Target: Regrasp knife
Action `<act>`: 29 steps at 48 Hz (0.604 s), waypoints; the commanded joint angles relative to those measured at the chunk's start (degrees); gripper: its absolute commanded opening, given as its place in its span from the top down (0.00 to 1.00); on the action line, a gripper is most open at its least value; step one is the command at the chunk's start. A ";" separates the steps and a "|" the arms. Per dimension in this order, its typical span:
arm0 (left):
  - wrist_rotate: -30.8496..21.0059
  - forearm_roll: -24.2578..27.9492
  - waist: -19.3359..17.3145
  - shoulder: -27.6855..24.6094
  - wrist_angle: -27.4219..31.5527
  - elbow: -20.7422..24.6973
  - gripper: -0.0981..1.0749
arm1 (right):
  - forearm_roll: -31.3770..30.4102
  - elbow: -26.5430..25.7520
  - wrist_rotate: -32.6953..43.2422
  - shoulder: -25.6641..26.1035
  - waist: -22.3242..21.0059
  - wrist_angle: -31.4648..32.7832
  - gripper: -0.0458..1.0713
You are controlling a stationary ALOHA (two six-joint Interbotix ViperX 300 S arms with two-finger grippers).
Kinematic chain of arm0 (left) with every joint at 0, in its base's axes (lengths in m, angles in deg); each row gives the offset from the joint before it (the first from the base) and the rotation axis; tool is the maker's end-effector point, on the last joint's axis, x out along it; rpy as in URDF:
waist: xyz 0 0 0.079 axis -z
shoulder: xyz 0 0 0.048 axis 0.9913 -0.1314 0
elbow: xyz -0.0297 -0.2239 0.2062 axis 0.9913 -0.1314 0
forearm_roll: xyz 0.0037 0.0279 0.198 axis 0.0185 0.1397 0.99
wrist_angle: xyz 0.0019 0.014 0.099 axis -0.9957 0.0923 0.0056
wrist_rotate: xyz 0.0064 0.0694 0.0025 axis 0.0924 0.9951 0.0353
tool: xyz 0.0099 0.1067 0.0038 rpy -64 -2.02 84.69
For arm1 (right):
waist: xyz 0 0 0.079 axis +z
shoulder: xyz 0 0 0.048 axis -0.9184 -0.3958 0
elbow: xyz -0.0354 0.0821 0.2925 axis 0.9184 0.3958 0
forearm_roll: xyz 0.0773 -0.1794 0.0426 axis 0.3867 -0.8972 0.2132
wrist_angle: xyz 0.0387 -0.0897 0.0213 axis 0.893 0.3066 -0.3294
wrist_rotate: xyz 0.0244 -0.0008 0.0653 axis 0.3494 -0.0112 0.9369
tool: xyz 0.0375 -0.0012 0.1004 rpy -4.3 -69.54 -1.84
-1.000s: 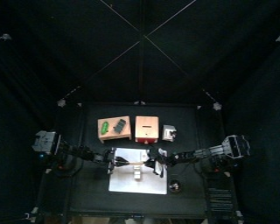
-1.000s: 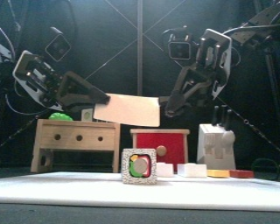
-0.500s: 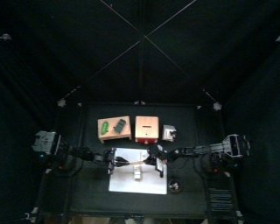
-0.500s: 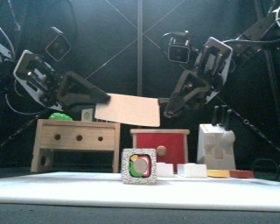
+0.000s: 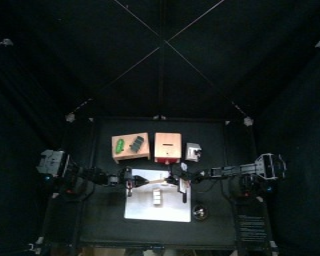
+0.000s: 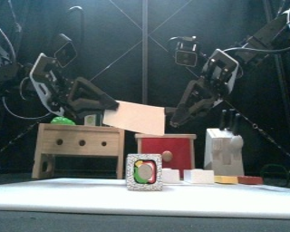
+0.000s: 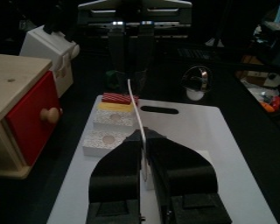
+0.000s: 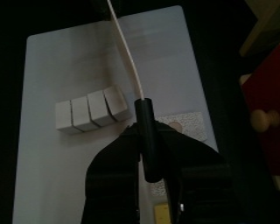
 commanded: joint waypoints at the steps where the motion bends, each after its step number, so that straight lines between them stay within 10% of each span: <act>1: 0.00 0.35 2.46 0.00 -0.26 1.41 0.54 | 0.26 -0.53 0.35 1.76 0.44 1.49 0.55; 29: 0.53 3.34 3.96 -3.78 0.18 2.81 0.54 | 0.62 -1.05 0.35 -0.70 6.94 6.86 0.55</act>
